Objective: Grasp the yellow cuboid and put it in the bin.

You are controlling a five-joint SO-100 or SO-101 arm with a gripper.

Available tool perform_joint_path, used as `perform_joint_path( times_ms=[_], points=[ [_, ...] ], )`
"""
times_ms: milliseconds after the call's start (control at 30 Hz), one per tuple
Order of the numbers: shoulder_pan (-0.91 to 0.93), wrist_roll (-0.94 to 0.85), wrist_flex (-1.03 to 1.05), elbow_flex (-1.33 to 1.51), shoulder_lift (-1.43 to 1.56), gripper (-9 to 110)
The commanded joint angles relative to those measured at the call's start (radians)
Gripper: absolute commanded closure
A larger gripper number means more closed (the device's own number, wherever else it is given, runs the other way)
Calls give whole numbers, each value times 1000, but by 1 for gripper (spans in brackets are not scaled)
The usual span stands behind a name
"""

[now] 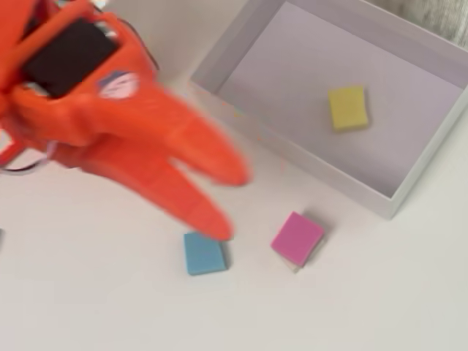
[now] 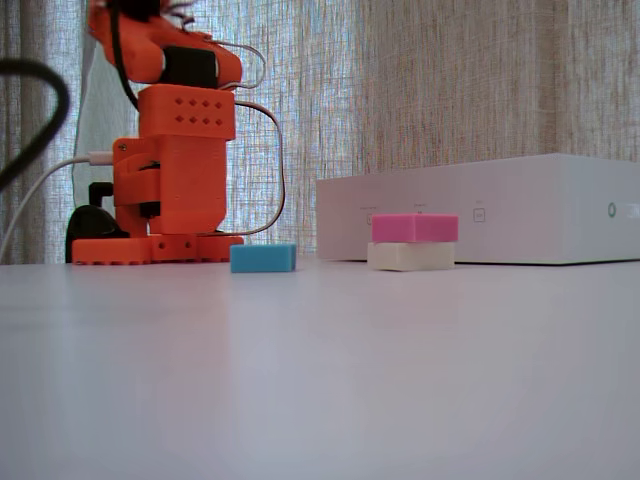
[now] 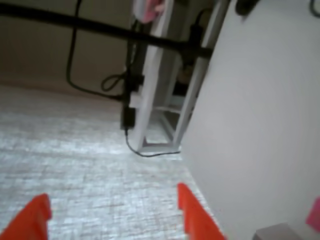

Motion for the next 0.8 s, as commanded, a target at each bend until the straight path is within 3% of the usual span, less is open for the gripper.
perform_joint_path(
  times_ms=[0,333,467,767],
  points=[
    [51,12,71,97,140,69],
    [109,6,364,422,472,71],
    [109,6,433,456,505,80],
    [106,3,506,511,505,84]
  ],
)
